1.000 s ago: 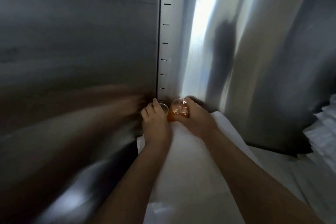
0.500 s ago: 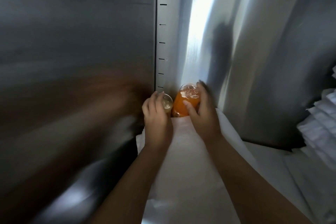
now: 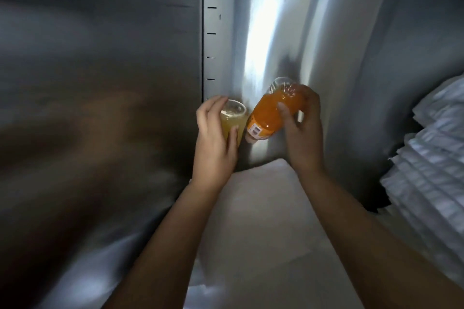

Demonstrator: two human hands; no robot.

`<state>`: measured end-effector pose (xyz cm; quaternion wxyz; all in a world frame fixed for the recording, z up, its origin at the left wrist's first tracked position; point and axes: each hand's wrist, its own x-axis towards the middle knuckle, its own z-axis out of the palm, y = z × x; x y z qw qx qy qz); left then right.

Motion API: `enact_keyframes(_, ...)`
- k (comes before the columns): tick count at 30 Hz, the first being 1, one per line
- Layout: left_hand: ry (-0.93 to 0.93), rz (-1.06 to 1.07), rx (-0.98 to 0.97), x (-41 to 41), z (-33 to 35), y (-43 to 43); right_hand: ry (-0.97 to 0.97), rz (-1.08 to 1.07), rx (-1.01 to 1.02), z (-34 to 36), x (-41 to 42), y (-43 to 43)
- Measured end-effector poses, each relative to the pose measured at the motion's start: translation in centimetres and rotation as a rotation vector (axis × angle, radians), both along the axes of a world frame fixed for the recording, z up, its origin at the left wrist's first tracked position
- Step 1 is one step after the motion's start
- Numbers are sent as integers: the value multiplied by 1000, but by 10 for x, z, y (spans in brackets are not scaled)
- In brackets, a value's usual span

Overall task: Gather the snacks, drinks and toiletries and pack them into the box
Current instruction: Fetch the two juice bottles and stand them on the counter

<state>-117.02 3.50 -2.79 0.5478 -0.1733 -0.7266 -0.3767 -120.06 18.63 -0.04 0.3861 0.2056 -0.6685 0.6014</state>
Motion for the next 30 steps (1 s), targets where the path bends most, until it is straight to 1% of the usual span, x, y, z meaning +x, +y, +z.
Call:
enact_keyframes(2, 50, -9, 62, 10, 10, 3, -2, -8, 28, 10, 7, 8)
enact_keyframes(4, 57, -26, 99, 20, 13, 9, -43, -11, 70, 12, 13, 12)
enact_keyframes(7, -13, -67, 131, 27, 1, 21, -88, -51, 161, 4, 19, 14)
enact_keyframes(10, -116, -84, 228, 29, -25, 29, -137, -38, 229, -20, 26, 13)
enact_keyframes(13, -128, -70, 267, 26, -40, 34, -180, 19, 216, -41, 30, 11)
enact_keyframes(15, -129, -73, 257, 23, -44, 35, -255, 90, 173, -49, 29, 7)
enact_keyframes(17, -201, -75, 229, 24, -53, 34, -351, 175, 166, -64, 30, 2)
enact_keyframes(19, -306, -62, 221, 26, -67, 34, -413, 169, 216, -84, 29, 0)
enact_keyframes(21, -366, -84, 263, 26, -78, 34, -417, 123, 257, -96, 30, 0)
enact_keyframes(24, -518, -211, 352, 23, -85, 33, -385, 105, 281, -100, 29, -2)
enact_keyframes(26, -565, -163, 310, 22, -92, 32, -360, 93, 316, -104, 31, -4)
enact_keyframes(28, -537, -52, 235, 24, -97, 33, -340, 73, 331, -106, 34, -5)
enact_keyframes(30, -478, 10, 197, 29, -98, 35, -348, 71, 283, -106, 37, -4)
